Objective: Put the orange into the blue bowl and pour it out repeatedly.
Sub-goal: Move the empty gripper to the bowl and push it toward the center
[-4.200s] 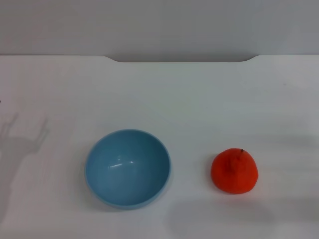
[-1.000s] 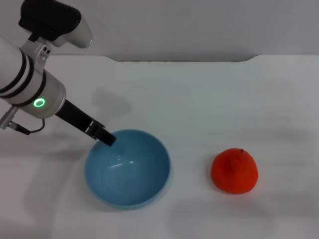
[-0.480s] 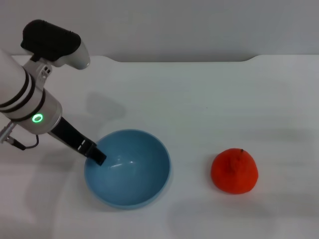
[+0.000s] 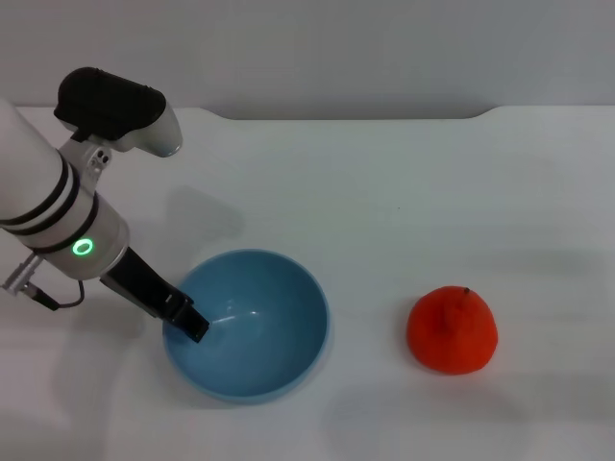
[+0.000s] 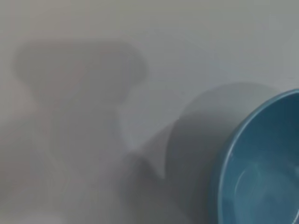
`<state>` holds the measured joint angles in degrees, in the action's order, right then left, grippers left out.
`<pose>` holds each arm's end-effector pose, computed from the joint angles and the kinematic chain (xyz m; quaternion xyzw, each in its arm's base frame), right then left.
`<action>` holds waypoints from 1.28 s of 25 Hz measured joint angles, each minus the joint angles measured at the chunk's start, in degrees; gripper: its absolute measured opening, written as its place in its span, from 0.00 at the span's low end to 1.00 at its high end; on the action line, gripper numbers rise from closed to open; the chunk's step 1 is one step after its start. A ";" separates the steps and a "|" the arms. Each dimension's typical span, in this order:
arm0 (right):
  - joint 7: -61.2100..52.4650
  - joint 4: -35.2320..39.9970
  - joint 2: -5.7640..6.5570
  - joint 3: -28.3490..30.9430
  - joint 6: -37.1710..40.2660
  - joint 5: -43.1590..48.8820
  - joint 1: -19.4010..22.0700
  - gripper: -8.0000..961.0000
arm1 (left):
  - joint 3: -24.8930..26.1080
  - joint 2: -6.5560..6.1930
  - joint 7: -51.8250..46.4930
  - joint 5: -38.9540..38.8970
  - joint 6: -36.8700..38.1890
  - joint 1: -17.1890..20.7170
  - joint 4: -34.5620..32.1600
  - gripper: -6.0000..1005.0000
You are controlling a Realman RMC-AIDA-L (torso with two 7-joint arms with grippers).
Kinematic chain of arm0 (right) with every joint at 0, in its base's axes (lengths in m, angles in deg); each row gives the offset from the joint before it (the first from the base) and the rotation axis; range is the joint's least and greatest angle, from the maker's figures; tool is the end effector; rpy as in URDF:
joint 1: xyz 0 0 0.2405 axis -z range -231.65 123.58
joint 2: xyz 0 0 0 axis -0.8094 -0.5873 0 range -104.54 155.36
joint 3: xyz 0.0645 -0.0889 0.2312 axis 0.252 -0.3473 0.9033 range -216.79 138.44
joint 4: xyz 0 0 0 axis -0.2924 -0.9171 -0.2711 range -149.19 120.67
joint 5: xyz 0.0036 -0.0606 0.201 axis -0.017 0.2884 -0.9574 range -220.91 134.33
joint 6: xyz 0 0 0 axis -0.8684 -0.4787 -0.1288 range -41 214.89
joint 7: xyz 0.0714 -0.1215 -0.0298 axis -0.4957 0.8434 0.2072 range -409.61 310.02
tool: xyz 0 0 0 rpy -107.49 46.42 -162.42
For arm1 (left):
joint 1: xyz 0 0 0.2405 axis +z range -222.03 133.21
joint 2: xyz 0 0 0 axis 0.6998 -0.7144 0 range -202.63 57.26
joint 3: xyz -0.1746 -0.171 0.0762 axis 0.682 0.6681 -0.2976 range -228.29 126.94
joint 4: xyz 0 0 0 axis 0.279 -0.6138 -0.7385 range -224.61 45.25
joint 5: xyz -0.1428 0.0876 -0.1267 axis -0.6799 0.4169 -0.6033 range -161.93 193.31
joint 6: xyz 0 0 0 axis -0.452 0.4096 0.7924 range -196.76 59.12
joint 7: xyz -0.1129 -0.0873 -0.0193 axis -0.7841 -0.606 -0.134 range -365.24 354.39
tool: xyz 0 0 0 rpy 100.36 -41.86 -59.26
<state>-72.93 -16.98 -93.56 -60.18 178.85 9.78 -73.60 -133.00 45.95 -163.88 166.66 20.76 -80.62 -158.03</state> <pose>0.3520 0.2682 0.0418 -0.5719 0.2269 0.4357 0.6570 -0.2070 0.3471 -0.0189 -0.8584 -0.4337 0.2246 0.1568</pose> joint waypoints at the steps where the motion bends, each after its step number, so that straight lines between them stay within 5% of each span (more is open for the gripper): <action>1: 0.01 0.00 -0.02 0.00 0.10 0.00 0.14 0.54 | 0.00 0.00 0.00 -0.21 -0.06 0.00 0.10 0.65; 4: 0.01 0.00 -0.03 0.00 0.18 0.00 0.48 0.54 | -0.02 0.02 -0.01 -1.23 -0.13 -0.01 0.31 0.62; 23: -2.25 -0.33 0.01 0.00 0.62 0.00 1.13 0.54 | 1.94 -0.08 -3.52 -2.38 0.78 -1.09 3.07 0.01; 32: -20.33 6.68 0.36 -0.79 -0.34 5.93 1.29 0.54 | 1.65 -0.21 -2.99 -6.37 0.91 -2.01 1.45 0.00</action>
<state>-93.25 -10.30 -93.20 -60.97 178.51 15.72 -72.31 -131.36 45.74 -166.87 160.29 21.67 -82.64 -156.58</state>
